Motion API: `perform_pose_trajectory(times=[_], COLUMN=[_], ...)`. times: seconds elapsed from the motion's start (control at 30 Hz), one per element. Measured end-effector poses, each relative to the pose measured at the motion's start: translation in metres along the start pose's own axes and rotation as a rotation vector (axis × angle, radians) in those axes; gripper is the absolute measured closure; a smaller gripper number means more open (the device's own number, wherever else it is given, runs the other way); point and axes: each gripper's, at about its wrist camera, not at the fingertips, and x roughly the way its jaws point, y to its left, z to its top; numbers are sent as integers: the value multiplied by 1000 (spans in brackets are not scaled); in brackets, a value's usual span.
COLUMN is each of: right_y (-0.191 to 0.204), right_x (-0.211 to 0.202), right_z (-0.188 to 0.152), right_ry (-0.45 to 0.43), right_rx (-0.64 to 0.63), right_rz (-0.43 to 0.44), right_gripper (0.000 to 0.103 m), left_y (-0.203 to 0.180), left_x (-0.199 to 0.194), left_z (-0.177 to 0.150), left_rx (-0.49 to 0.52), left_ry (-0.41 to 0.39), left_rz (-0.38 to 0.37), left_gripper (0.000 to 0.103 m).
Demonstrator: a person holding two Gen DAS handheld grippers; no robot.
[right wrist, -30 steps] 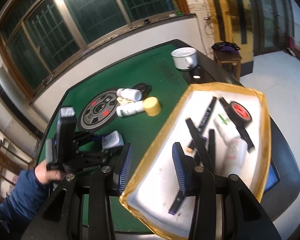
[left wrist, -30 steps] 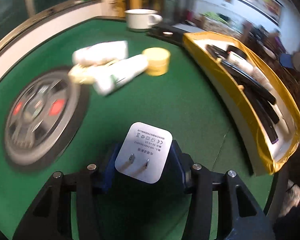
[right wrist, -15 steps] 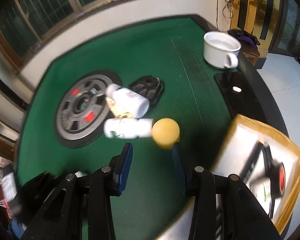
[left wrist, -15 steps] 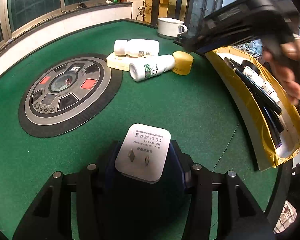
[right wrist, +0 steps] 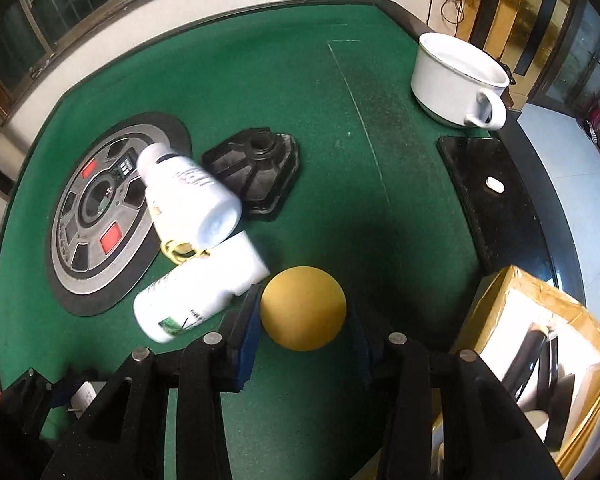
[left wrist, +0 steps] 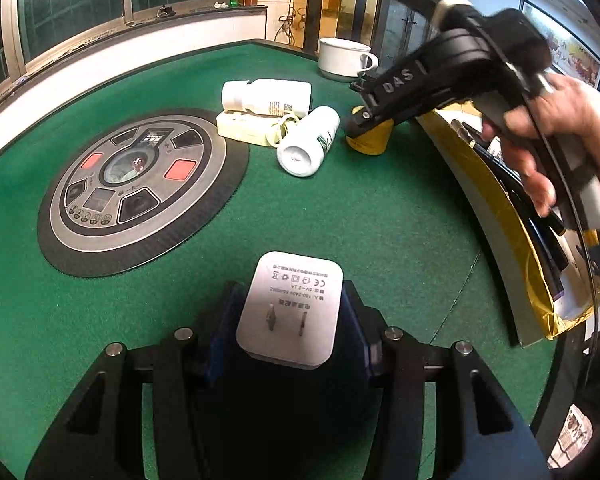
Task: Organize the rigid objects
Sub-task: 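Grasp the yellow ball with the right tool while the left holds the adapter, then carry the yellow ball and adapter over the white tray with both tools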
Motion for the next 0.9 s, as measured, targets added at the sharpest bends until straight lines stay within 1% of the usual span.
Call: perform_pose_trajectory(times=[0.1,0.2,0.27,0.37,0.5,0.63,0.77,0.83,0.9], right_y=[7,16,22,29,36,24,4,-10,-22], right_x=[-11,-35,-53,-82,-115,-138,-149,-153,-156], right_z=[-13,-32,-48,-74,-115,-158,-193,-206,-215], right_ry=[-21,-69,-97,-143,-223,-301,-362,-374,-388], right_rx=[4,-15,-19,-32,-27,50,115,144,170], right_rz=[16,34,72,108,164,237,235,249,236], right_gripper=[67,67,67,67,67,67,67,67,67], left_y=[1,-1,-2,-4,-9,-15,-22,-25,-29], left_x=[-1,-6,-10,-17,-27,-32,-37,-37,-39], left_z=[-1,-1,0,0,1,1,1,2,3], left_rx=[-6,-2,4,12,30,54,71,76,84], left_ry=[-7,-34,-51,-81,-126,-151,-171,-172,-178], left_rz=[2,17,25,37,58,73,68,63,61], left_gripper=[56,56,56,56,55,55,55,55,55])
